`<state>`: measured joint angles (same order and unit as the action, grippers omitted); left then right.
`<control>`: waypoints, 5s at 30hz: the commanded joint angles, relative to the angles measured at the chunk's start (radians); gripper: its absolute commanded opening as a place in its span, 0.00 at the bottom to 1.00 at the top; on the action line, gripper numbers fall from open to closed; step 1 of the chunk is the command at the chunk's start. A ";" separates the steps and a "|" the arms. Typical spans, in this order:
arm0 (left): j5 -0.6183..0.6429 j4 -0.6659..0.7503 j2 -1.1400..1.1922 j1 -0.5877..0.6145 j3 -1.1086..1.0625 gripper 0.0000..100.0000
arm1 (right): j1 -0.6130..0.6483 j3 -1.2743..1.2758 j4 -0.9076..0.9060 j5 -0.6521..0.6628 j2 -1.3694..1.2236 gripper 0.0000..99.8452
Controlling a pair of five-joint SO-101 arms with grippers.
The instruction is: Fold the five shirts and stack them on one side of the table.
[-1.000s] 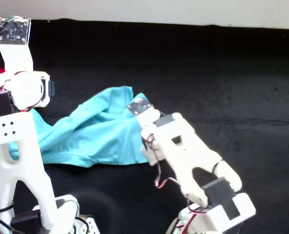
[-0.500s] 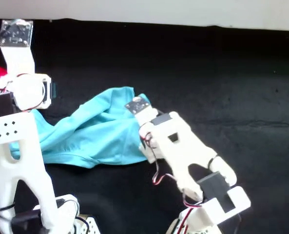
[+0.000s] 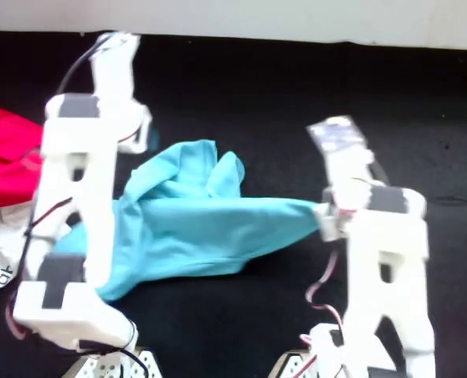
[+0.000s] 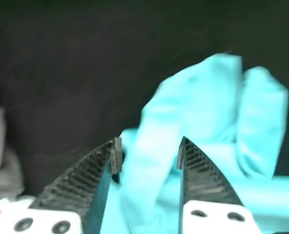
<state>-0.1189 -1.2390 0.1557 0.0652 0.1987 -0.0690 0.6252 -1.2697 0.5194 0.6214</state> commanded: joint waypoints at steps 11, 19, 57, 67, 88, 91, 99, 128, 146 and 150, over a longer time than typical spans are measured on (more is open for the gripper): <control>0.015 -0.141 0.835 -0.237 1.024 0.20 | -0.506 -0.018 0.050 0.137 0.274 0.01; 0.012 -0.226 1.121 -0.225 1.299 0.20 | -0.556 -0.015 0.059 0.137 0.282 0.01; -0.028 -0.529 0.364 0.081 1.386 0.01 | -0.045 -1.547 -0.492 -0.158 -0.541 0.01; -0.034 -0.525 0.122 0.248 0.317 0.01 | 0.199 -1.158 -0.495 -0.207 -0.404 0.01; -0.241 -0.529 0.013 0.344 -0.087 0.09 | 0.285 0.002 -0.392 -0.132 0.255 0.01; -0.267 -0.526 -0.062 0.326 0.036 0.22 | 0.285 0.054 -0.392 -0.132 0.305 0.01; -0.104 -0.374 0.065 0.027 0.409 0.17 | 0.087 0.150 -0.351 -0.083 0.377 0.01; -0.014 -0.124 1.228 -0.289 1.452 0.20 | -0.107 0.194 -0.335 0.003 0.384 0.01; -0.009 -0.396 0.912 -0.208 1.468 0.01 | -0.130 0.082 -0.125 -0.081 0.308 0.01; -0.009 -0.497 0.743 -0.168 1.468 0.01 | -0.209 -0.208 -0.108 -0.081 0.097 0.01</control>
<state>-0.1358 -1.6763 1.0702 -0.1297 1.6210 -0.2194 0.6467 -1.4016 0.4519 0.8470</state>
